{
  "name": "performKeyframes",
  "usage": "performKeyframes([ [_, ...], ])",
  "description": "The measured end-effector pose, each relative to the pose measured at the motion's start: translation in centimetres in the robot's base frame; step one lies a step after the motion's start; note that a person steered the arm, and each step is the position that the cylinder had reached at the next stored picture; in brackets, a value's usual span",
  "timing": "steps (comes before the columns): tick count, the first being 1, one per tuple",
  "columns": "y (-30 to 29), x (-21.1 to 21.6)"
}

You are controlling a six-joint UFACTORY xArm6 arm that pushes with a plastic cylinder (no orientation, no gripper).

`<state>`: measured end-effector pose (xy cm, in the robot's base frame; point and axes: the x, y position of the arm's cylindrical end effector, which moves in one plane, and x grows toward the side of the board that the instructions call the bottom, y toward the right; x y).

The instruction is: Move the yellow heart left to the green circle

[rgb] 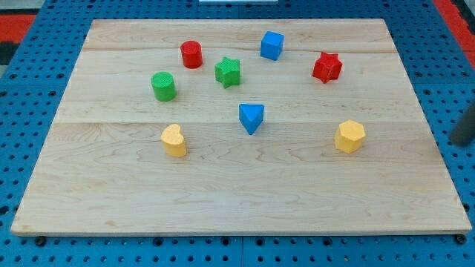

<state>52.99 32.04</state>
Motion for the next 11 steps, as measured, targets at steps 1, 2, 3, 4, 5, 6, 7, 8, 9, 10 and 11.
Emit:
performKeyframes([
  [1,-6.7,5.3],
  [2,-16.7,4.3],
  [3,-25.1,1.7],
  [4,-30.8,-1.0],
  [5,-31.7,-2.5],
  [6,-35.6,-3.0],
  [7,-41.3,-3.0],
  [8,-45.8,-4.4],
  [9,-48.5,-6.3],
  [10,-49.1,-7.2],
  [11,-48.6,-9.1],
])
